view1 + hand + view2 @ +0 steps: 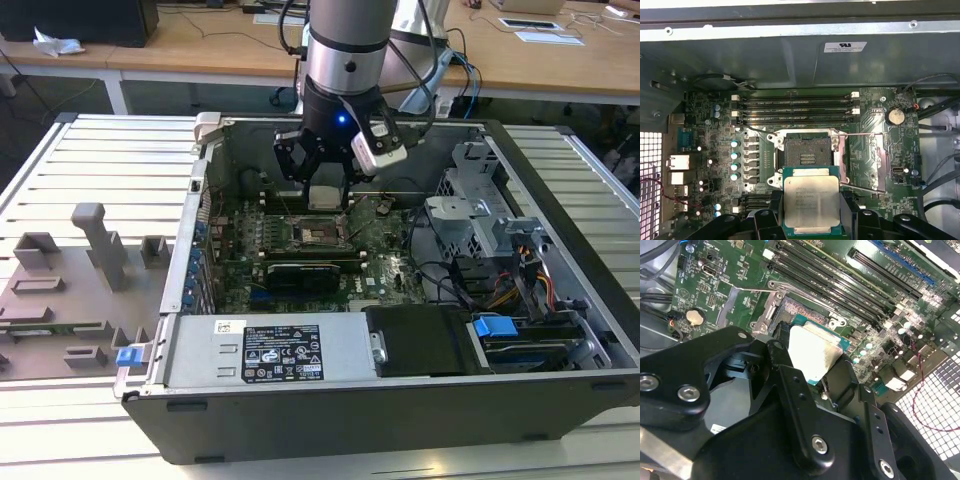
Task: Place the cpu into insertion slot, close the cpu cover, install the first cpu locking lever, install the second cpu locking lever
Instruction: 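Place the cpu into insertion slot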
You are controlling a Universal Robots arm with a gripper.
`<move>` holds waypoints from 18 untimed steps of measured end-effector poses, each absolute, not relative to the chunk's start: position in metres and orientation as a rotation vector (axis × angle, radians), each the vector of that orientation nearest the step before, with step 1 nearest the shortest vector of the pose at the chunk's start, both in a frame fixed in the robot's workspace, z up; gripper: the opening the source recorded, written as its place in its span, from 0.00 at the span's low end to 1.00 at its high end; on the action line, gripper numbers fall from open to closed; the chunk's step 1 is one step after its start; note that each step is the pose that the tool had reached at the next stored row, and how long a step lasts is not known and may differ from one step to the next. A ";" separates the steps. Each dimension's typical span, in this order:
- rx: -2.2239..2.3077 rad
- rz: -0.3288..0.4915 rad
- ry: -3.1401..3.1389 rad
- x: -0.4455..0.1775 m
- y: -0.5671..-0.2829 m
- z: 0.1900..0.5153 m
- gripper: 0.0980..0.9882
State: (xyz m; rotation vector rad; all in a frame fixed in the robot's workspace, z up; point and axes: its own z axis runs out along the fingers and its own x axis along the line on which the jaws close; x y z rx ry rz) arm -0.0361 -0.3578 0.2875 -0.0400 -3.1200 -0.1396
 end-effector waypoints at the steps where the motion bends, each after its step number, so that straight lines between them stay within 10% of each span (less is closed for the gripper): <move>1: -0.040 -0.140 -3.120 -0.036 -0.358 0.287 0.50; 18: -0.040 -0.140 -3.120 -0.036 -0.358 0.278 0.50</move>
